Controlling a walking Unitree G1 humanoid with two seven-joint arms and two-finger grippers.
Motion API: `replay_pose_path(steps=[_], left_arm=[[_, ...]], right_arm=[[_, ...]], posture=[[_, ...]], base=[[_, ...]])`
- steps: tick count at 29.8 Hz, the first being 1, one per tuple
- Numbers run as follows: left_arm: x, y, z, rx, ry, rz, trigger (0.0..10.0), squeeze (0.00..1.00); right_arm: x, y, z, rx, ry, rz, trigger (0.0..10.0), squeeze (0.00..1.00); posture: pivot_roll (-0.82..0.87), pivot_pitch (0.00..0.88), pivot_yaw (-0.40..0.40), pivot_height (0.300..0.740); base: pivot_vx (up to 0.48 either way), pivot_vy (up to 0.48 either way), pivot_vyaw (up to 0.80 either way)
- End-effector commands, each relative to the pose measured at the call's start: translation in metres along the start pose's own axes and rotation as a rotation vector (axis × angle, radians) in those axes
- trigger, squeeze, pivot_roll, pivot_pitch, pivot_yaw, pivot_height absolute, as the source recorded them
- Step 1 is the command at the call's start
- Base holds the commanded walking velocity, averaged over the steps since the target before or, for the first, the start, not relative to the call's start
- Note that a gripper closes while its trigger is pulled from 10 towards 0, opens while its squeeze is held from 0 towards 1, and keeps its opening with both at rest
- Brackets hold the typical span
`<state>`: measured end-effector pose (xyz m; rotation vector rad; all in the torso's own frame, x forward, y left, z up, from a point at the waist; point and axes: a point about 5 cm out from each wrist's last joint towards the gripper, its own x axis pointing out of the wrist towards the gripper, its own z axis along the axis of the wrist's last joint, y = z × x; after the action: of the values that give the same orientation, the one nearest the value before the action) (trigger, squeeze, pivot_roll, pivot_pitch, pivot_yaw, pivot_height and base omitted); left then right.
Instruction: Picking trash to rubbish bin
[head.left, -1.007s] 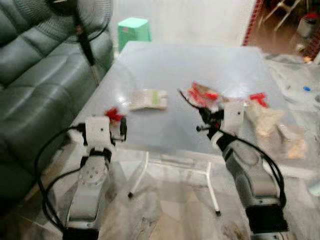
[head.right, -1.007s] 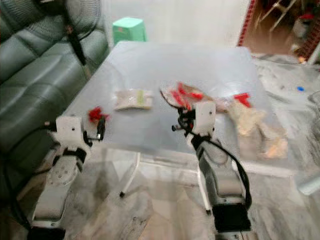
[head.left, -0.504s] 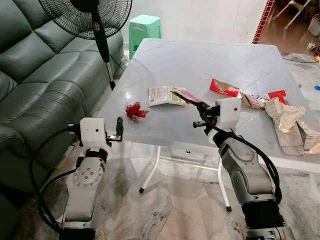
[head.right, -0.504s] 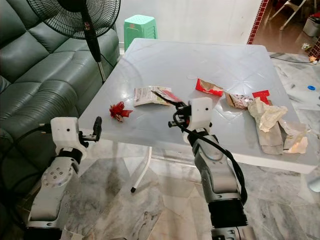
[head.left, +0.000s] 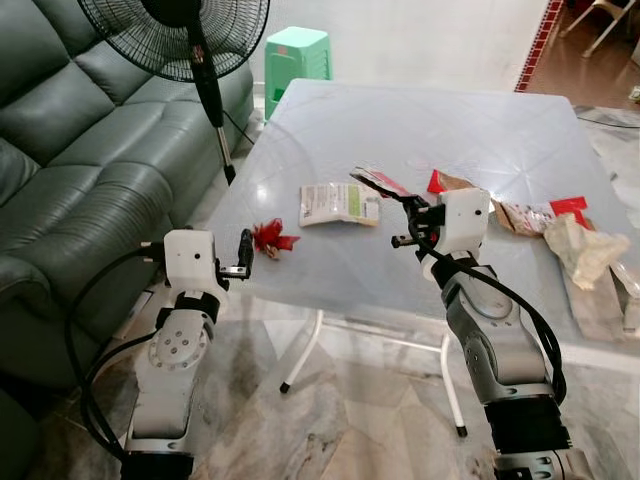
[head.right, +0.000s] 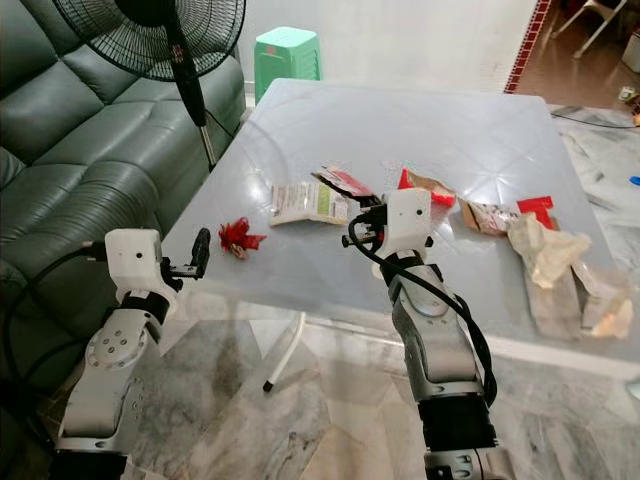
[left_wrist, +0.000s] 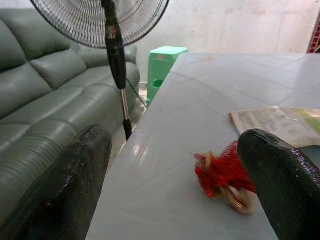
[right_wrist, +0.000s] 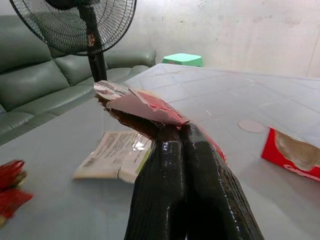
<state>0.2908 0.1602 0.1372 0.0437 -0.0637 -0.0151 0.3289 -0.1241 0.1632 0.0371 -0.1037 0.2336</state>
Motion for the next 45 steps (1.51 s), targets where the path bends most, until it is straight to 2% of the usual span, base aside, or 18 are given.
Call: replay_pose_path(steps=[1,12,21,24,31,33,37,45], left_arm=[[0.000,-0.002,0.004,-0.012,-0.011,-0.008,10.0,0.00],[-0.002,-0.004,0.000,-0.022,0.022,-0.018,10.0,0.00],[-0.017,-0.013,-0.005,-0.063,0.088,0.004,10.0,0.00],[-0.020,-0.018,-0.005,-0.101,0.104,-0.005,10.0,0.00],[-0.014,-0.020,-0.020,-0.121,0.206,-0.037,10.0,0.00],[-0.011,-0.016,-0.026,-0.112,0.242,-0.025,10.0,0.00],[-0.006,-0.005,-0.032,-0.122,0.264,0.010,10.0,0.00],[0.004,-0.001,-0.038,-0.110,0.265,-0.031,10.0,0.00]], right_arm=[[0.003,0.001,0.006,-0.016,-0.025,0.004,10.0,0.00],[0.005,0.002,0.008,-0.022,-0.035,-0.001,10.0,0.00],[0.006,0.001,0.007,-0.029,-0.034,0.000,10.0,0.00],[0.006,0.002,0.006,-0.028,-0.031,0.003,10.0,0.00],[0.008,0.005,0.008,-0.031,-0.035,0.015,10.0,0.00],[0.008,0.004,0.008,-0.033,-0.033,0.013,10.0,0.00],[0.007,0.002,0.007,-0.032,-0.030,0.006,10.0,0.00],[0.007,0.005,0.006,-0.031,-0.026,0.011,10.0,0.00]], posture=[[0.06,0.030,-0.002,0.740],[0.06,0.036,-0.004,0.740],[0.06,0.039,-0.004,0.740],[0.07,0.039,-0.009,0.740],[0.07,0.037,-0.010,0.740],[0.06,0.035,-0.007,0.740],[0.06,0.037,-0.005,0.740],[0.05,0.040,-0.005,0.740]], base=[[0.390,0.000,0.00],[0.342,0.000,0.00],[0.000,0.000,0.00],[0.000,0.000,0.00],[0.000,0.000,0.00],[0.000,0.000,0.00],[0.000,0.000,0.00],[0.000,0.000,0.00]])
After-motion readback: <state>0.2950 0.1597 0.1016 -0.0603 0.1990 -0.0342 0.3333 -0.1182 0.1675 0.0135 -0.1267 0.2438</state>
